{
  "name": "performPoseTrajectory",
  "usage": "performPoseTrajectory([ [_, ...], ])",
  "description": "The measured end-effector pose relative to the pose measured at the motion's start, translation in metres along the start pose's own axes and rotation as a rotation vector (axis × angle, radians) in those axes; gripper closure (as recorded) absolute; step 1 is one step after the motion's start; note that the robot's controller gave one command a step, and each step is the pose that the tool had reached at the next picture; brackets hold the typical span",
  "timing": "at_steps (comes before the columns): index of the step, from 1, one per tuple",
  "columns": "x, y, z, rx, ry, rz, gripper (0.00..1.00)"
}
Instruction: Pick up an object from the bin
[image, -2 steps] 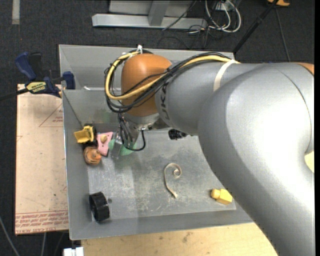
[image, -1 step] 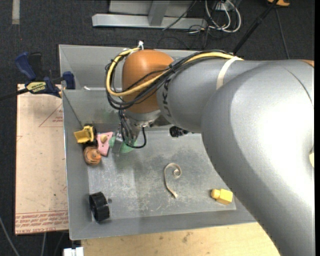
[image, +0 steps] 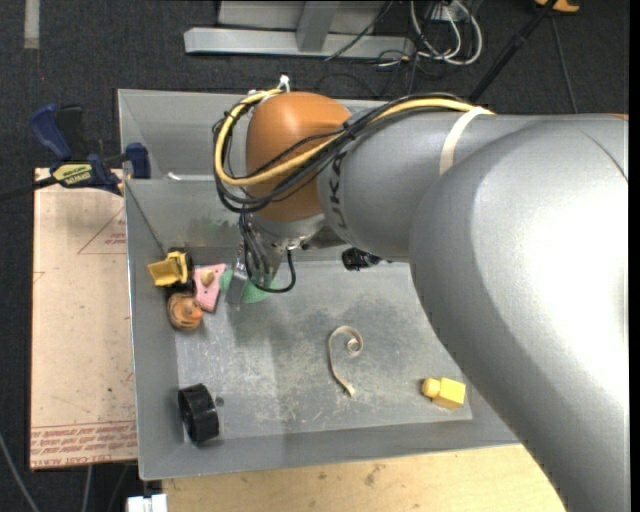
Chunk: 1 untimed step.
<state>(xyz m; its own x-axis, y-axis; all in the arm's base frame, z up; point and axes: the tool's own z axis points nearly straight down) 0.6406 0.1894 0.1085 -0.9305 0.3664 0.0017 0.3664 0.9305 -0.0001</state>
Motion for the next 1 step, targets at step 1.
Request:
performPoseTrajectory([
  [1,0.0003,-0.0001,-0.0176,0.0,0.0,0.0,1.0],
])
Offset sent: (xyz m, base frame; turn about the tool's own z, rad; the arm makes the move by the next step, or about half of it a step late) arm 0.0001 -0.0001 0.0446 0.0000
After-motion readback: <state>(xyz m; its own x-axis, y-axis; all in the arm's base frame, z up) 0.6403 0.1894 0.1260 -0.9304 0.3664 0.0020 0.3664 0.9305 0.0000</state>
